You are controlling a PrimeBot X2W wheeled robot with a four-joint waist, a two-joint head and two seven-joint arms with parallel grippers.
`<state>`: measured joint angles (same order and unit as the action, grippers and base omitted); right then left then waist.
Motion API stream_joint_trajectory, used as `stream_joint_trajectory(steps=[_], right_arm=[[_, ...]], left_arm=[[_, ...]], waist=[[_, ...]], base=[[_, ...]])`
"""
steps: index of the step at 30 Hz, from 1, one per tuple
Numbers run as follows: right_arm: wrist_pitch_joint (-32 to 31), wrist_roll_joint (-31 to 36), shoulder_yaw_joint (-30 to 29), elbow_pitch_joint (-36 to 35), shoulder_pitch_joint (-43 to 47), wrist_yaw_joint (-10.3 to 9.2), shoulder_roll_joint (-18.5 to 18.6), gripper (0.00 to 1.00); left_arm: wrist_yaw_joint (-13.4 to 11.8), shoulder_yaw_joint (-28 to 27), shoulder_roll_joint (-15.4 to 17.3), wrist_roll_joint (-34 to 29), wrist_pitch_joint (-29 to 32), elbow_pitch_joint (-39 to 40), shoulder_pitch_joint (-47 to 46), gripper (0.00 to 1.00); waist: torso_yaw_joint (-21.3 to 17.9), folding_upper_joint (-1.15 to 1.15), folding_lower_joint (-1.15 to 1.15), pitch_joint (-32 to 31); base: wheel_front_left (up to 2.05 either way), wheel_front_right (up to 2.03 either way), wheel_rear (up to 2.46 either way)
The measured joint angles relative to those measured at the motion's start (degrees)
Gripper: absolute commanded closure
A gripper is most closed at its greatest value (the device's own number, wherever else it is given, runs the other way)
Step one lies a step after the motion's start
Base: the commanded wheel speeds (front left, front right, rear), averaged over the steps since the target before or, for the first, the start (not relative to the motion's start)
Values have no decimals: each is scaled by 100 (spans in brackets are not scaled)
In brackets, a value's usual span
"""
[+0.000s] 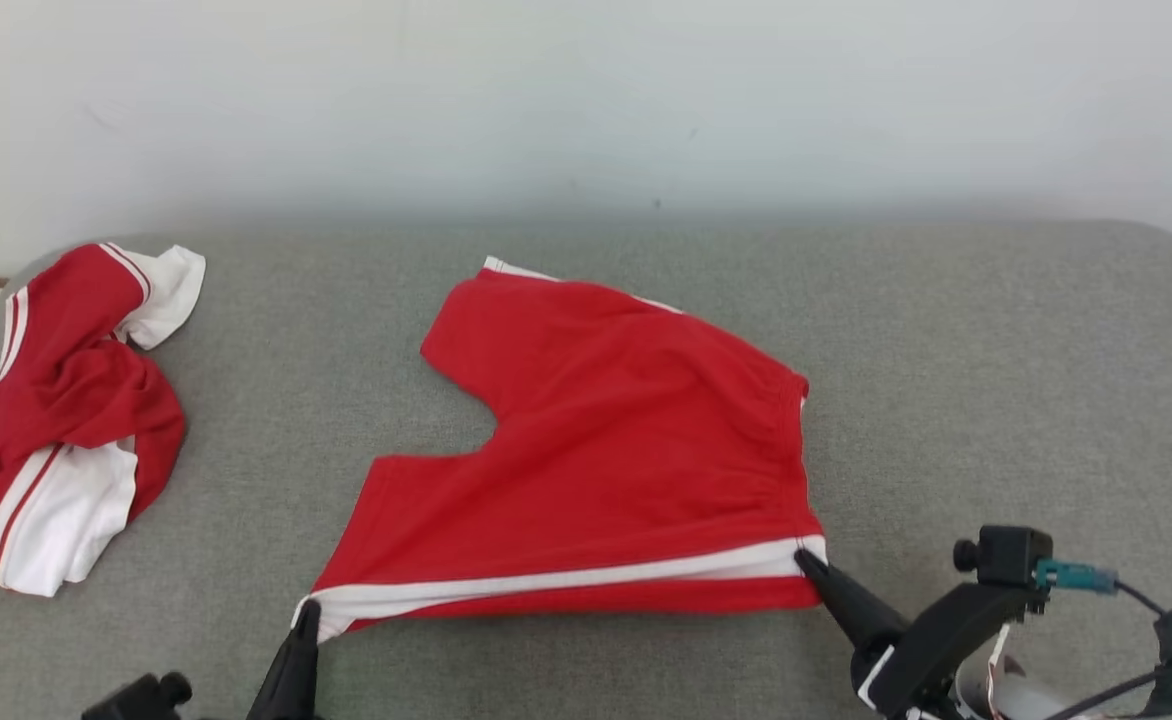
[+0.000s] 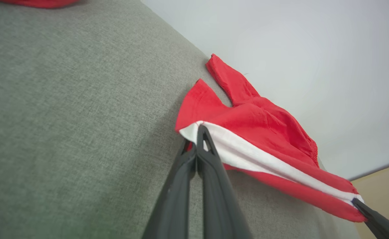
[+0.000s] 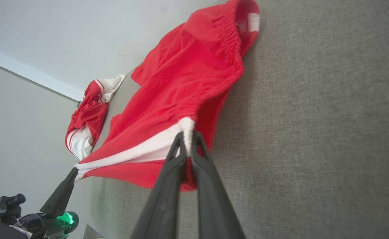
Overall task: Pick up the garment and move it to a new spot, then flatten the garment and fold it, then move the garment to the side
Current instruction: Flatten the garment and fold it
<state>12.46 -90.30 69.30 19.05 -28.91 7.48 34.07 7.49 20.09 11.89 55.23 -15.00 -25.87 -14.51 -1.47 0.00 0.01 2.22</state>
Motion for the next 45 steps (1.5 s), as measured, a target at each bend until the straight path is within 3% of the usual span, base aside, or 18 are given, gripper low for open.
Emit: stream_joint_trajectory(steps=[19, 30, 38, 45], right_arm=[[-36, -209, 16, -547, 844, 0, 199, 100], [-77, -237, -115, -964, 1072, 0, 376, 100], [177, -99, -843, -1336, 819, 0, 338, 100], [245, 116, -1556, -1234, 575, 0, 38, 100]], left_arm=[[0, -214, -130, -127, 0, 181, 982, 100], [-1, -111, 55, 21, 0, 786, 1206, 100], [-1, -10, 331, 77, 0, 1681, 298, 100], [-1, 404, 509, -11, -1, 1333, -1240, 100]], waist=[[-7, 0, 0, -243], [-27, 0, 0, -149], [-53, 1, -1, 191], [-108, 1, -2, 669]], base=[[0, 0, 0], [0, 0, 0], [0, 0, 0], [0, 0, 0]])
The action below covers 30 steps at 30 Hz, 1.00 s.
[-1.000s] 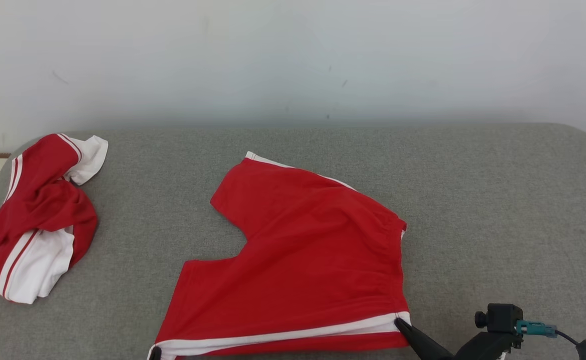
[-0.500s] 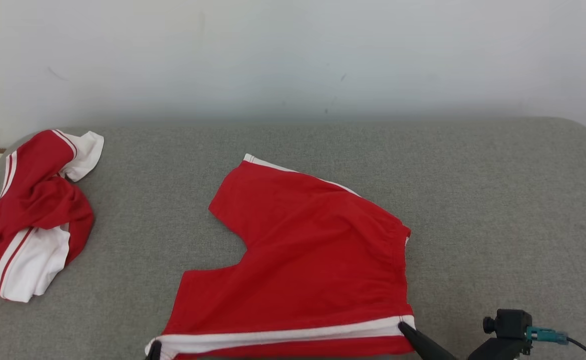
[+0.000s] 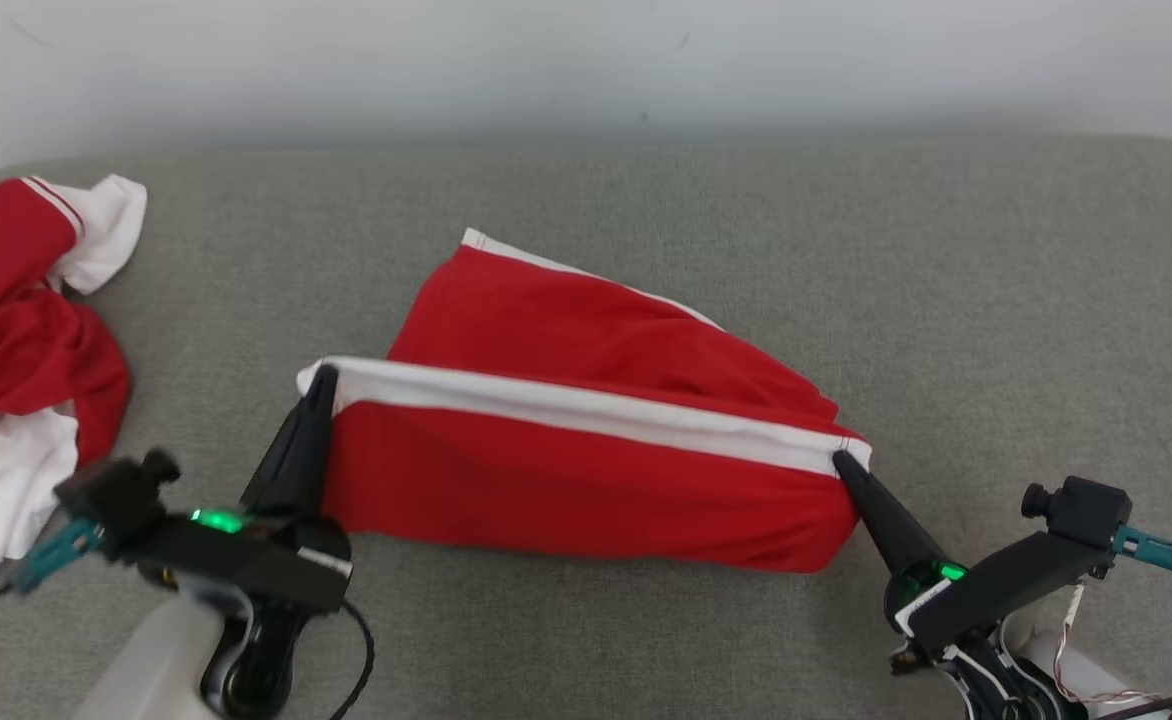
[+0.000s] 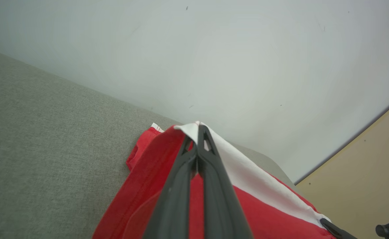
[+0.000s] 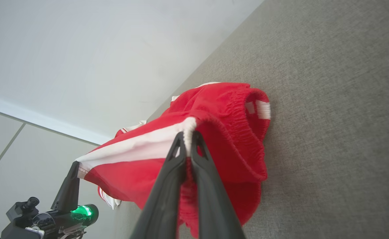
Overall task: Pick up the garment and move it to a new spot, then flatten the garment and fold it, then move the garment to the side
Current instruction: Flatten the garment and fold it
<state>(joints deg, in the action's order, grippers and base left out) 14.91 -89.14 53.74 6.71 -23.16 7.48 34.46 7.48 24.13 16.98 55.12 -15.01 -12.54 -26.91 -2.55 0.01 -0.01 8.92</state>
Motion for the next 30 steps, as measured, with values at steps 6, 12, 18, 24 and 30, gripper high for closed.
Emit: stream_joint_trajectory(steps=[6, 12, 18, 24, 30], right_arm=[[7, 336, -519, 271, -209, 0, -430, 100], [21, 845, -999, 380, -424, 0, -953, 100], [21, 1280, -1249, 506, -650, 0, -1394, 100], [22, 1572, -1450, 539, -744, 0, -1780, 100], [21, 1898, -1607, 544, -815, 0, -2092, 100]], left_arm=[[0, 638, 55, 31, 0, -875, -1171, 100], [0, 1007, 68, -30, 0, -1550, -2156, 100], [0, 1367, 108, -88, 0, -2219, -3008, 100], [0, 1489, 174, -166, 0, -2611, -3454, 100], [0, 1440, 248, -328, 0, -2958, -3662, 100]], waist=[[-100, 1, 0, 414], [-279, 0, -1, 806], [-490, 1, 0, 1206], [-758, 1, 0, 1507], [-1037, 0, 1, 1683]], base=[[0, 0, 0], [0, 0, 0], [0, 0, 0], [0, 0, 0], [0, 0, 0]])
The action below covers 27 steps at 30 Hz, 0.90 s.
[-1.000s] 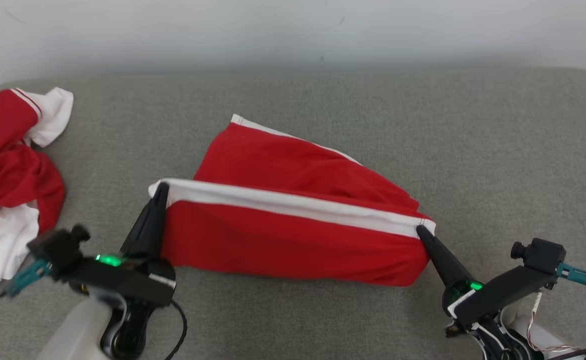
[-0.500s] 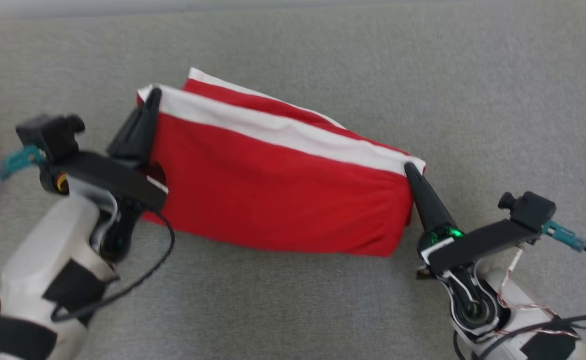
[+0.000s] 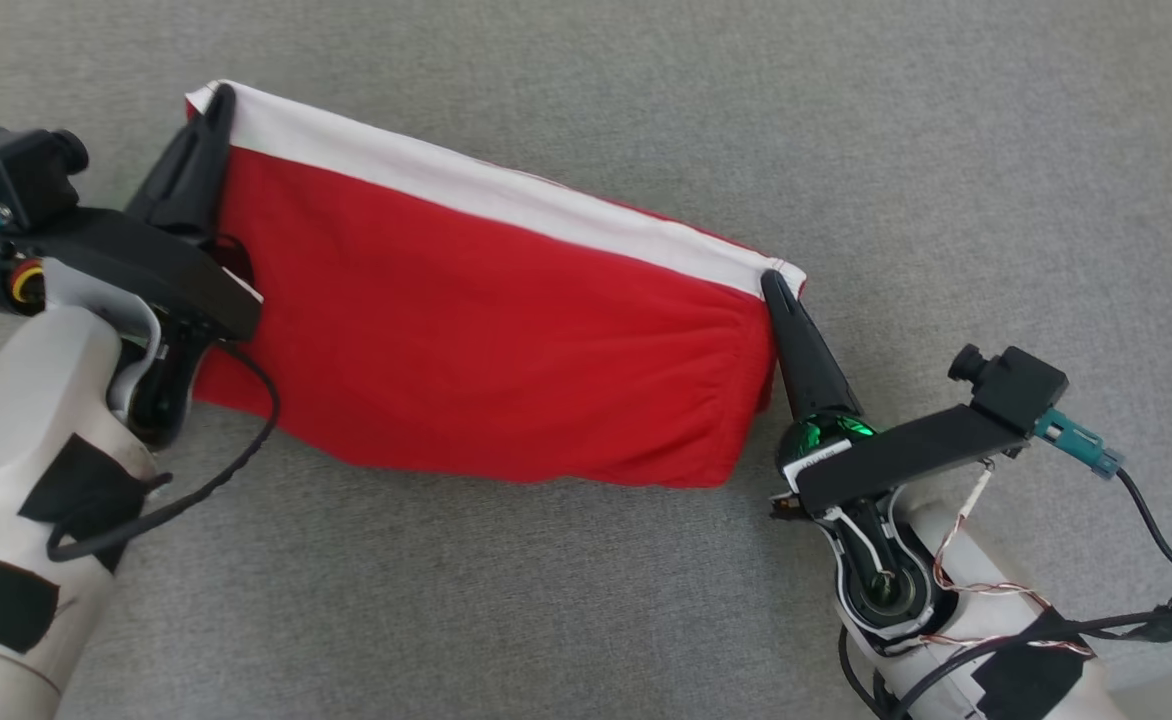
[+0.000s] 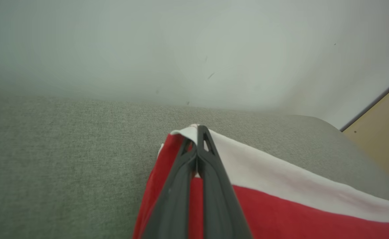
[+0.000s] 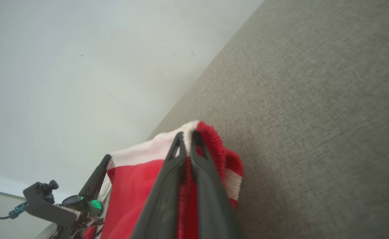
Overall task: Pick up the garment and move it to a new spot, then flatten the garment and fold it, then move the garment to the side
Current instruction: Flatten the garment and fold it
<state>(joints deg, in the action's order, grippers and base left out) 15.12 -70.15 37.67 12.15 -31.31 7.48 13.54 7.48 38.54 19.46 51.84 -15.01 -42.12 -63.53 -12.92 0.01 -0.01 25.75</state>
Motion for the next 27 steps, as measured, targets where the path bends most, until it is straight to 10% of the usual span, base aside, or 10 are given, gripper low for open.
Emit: stream_joint_trajectory(steps=[16, 17, 18, 19, 27], right_arm=[[4, 383, 34, 234, -347, 0, -300, 100], [4, 408, 37, 268, -359, 0, -318, 80], [4, 447, 38, 320, -380, 0, -338, 18], [4, 465, 32, 337, -386, 0, -354, 0], [3, 576, 16, 463, -377, 0, -416, 0]], left_arm=[[0, -75, 12, -259, -1, -343, -242, 100], [0, -115, 11, -296, -1, -313, -240, 99], [0, -144, 4, -398, -1, -247, -224, 27], [0, -180, -18, -401, -1, -209, -202, 0], [0, -439, -69, -559, 0, -99, 85, 0]], waist=[[-236, -1, 1, 327], [-237, -1, 1, 330], [-235, -1, 1, 325], [-232, -1, 1, 316], [-175, -1, 1, 167]], base=[[0, 0, 0], [0, 0, 0], [0, 0, 0], [0, 0, 0], [0, 0, 0]])
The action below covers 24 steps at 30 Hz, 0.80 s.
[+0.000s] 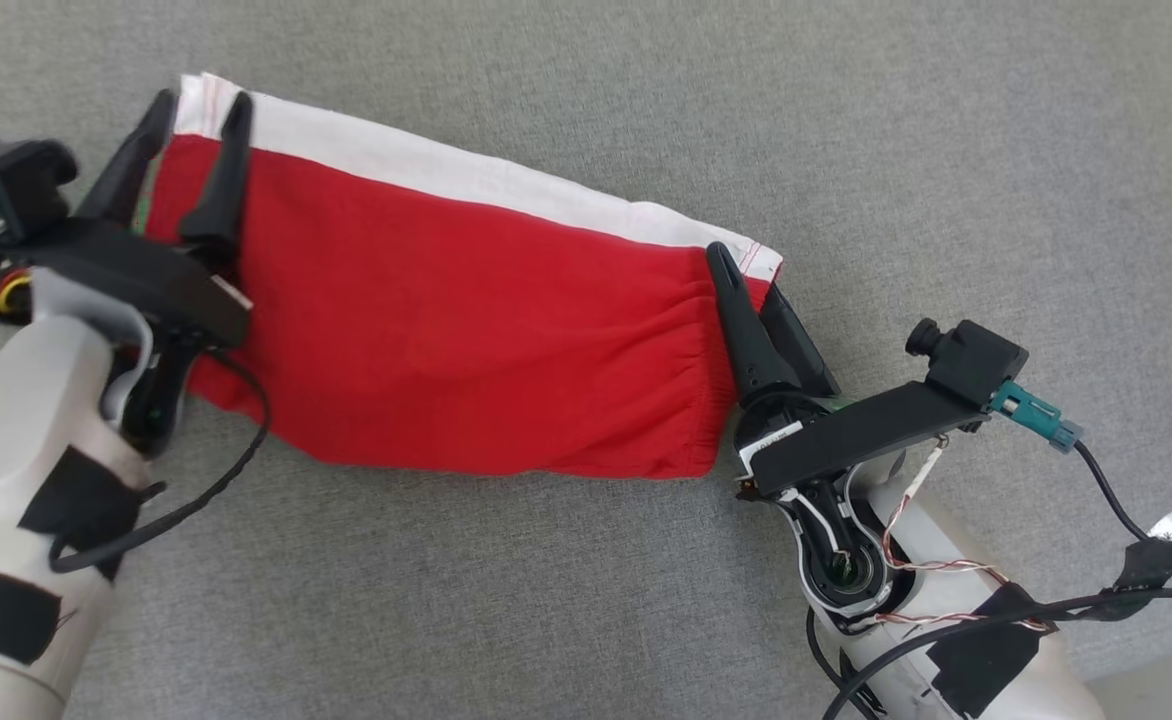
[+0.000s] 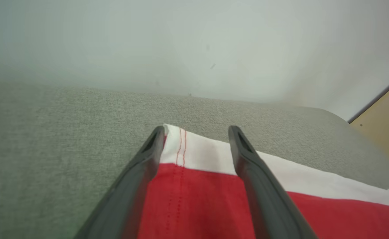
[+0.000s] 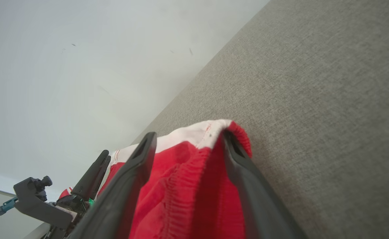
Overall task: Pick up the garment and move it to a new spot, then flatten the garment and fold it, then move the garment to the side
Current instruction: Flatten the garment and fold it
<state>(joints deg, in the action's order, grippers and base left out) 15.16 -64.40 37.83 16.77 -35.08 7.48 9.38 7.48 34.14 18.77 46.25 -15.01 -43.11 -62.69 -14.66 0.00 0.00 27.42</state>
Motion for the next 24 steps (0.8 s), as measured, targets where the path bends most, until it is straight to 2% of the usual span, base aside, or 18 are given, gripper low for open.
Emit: stream_joint_trajectory(steps=[3, 7, 9, 16, 21, 24], right_arm=[[-2, 162, -179, 85, 76, 0, 9, 0], [-2, 730, -570, 240, 299, 0, 67, 0], [-2, 1252, -739, 294, 343, 0, 108, 0], [-2, 2989, -1873, 66, 823, 0, -160, 0], [-2, 4319, -2559, -264, 1170, 0, -361, 0], [-2, 4852, -2784, -436, 1355, 0, -464, 0]], left_arm=[[0, -321, 9, -276, 0, -7, 183, 0], [0, -716, -94, -716, 0, 192, 625, 0], [0, -982, -144, -921, 0, 276, 847, 0], [0, -1803, -477, -1416, 0, 407, 1543, 0], [0, -2111, -645, -1694, 0, 465, 1851, 0], [0, -2173, -681, -1852, 0, 424, 1962, 0]], waist=[[25, 0, 0, -119], [52, 0, 0, -316], [61, 0, 0, -407], [87, -1, 0, -718], [99, 0, 0, -865], [91, 0, 1, -927]], base=[[0, 0, 0], [0, 0, 0], [0, 0, 0], [0, 0, 0], [0, 0, 0], [0, 0, 0]])
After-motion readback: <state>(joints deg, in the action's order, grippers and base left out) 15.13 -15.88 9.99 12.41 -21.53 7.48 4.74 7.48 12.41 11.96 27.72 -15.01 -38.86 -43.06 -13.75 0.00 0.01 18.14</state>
